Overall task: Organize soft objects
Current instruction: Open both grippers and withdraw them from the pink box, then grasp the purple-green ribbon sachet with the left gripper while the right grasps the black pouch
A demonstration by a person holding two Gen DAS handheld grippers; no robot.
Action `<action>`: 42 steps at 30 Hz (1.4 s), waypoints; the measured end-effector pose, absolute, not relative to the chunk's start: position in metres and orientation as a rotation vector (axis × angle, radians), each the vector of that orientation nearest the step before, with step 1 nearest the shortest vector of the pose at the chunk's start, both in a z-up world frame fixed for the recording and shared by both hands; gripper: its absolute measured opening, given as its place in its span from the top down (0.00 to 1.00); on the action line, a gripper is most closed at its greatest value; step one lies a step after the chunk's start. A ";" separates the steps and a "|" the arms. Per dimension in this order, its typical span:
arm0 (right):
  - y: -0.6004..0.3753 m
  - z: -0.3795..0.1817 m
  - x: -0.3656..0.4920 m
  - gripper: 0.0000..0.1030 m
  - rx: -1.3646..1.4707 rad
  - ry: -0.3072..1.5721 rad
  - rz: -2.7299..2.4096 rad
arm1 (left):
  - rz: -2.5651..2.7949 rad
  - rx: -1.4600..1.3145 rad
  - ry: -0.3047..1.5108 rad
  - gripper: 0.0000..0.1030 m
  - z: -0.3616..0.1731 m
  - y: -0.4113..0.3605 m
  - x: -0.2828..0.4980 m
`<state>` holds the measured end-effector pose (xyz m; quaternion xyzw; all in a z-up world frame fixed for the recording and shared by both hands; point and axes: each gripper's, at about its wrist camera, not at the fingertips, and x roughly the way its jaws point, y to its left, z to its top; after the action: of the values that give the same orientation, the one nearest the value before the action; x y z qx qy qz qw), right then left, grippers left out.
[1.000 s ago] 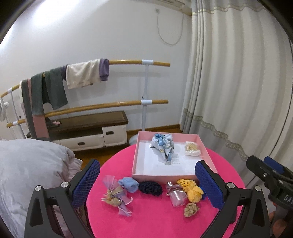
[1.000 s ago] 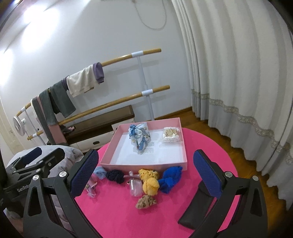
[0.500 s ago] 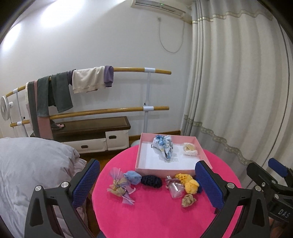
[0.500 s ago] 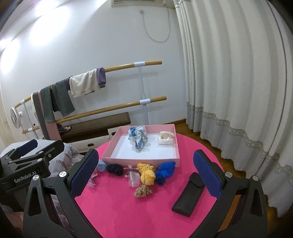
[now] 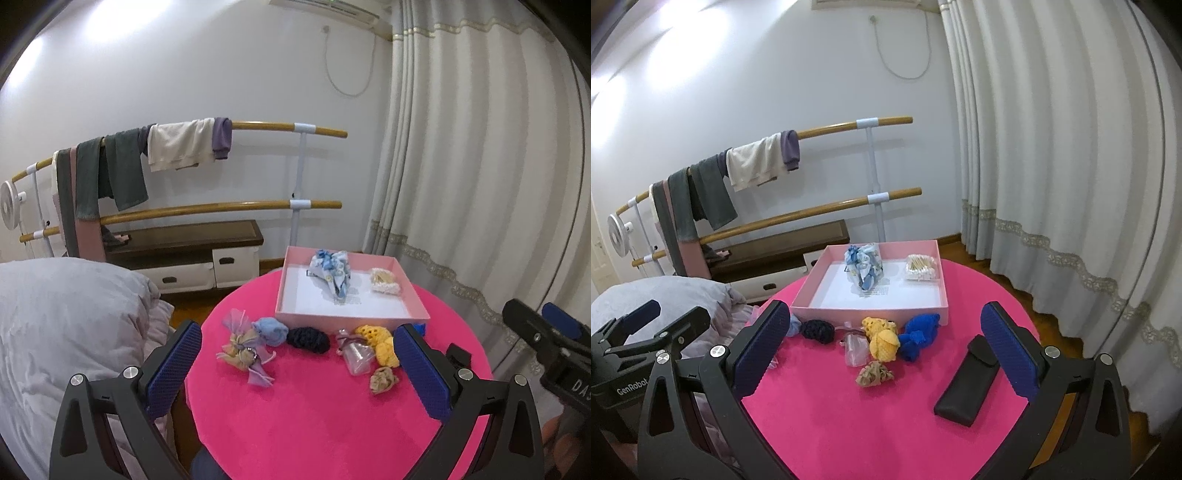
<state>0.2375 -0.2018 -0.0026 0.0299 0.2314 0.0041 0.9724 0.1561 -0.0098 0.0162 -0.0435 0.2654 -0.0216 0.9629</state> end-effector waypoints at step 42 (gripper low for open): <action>-0.284 -0.187 0.344 0.56 0.111 0.896 -0.252 | 0.066 -0.068 0.809 0.00 -0.126 0.004 0.300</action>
<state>0.3436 -0.2838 -0.1874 0.0537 0.4317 -0.1216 0.8922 0.3005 0.0036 -0.1255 -0.0332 0.3935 0.0321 0.9182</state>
